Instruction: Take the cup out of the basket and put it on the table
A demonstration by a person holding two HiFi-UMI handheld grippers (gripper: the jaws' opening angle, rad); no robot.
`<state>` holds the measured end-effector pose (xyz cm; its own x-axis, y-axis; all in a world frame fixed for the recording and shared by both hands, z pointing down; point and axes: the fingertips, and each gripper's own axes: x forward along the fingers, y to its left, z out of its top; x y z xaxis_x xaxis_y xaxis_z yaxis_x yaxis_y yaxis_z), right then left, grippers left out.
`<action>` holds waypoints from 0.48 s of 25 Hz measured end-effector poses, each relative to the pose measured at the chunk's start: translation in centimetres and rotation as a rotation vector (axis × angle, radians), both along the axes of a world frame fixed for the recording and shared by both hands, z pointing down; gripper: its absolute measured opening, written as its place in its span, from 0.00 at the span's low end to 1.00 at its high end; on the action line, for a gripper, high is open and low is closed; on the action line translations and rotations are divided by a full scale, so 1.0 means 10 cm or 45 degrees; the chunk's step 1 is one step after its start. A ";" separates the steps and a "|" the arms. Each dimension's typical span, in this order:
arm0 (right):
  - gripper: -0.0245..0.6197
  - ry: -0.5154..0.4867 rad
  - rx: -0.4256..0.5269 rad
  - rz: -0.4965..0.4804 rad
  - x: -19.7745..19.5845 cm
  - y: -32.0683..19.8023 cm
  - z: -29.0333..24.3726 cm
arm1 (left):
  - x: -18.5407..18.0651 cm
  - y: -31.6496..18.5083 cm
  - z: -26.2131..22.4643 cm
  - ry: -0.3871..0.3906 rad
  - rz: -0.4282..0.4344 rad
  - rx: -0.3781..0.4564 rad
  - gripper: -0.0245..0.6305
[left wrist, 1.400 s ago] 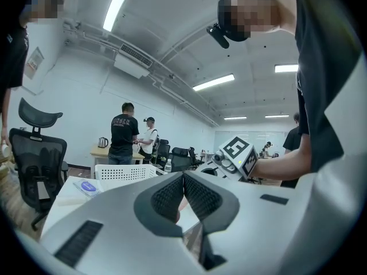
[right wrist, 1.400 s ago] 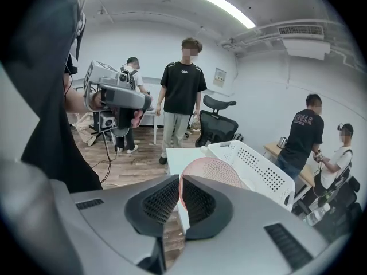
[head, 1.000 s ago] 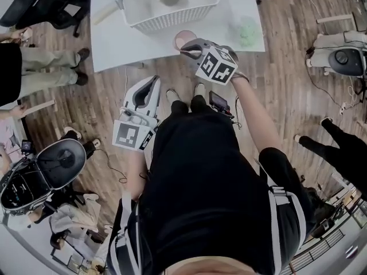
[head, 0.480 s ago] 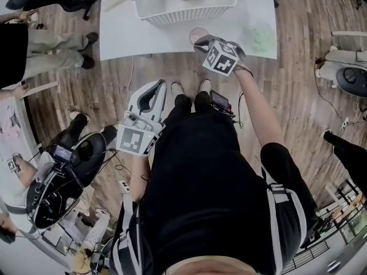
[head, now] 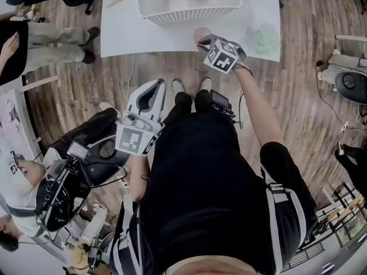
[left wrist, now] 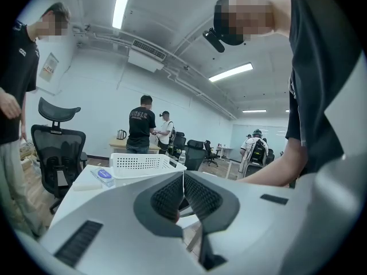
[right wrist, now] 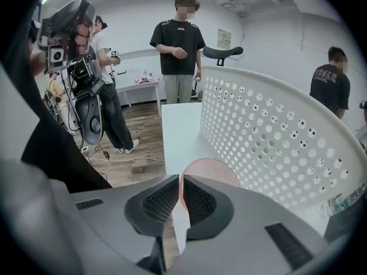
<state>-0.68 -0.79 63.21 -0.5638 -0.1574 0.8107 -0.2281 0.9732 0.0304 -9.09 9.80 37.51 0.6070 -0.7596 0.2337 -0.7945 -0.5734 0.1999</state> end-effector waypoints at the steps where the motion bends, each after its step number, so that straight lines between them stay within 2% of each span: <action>1: 0.09 0.001 0.001 0.006 0.01 -0.01 0.00 | 0.00 0.00 -0.01 0.000 -0.001 0.000 0.07; 12: 0.10 -0.029 0.029 0.040 0.05 0.01 -0.08 | 0.04 0.06 -0.03 -0.003 0.005 0.000 0.07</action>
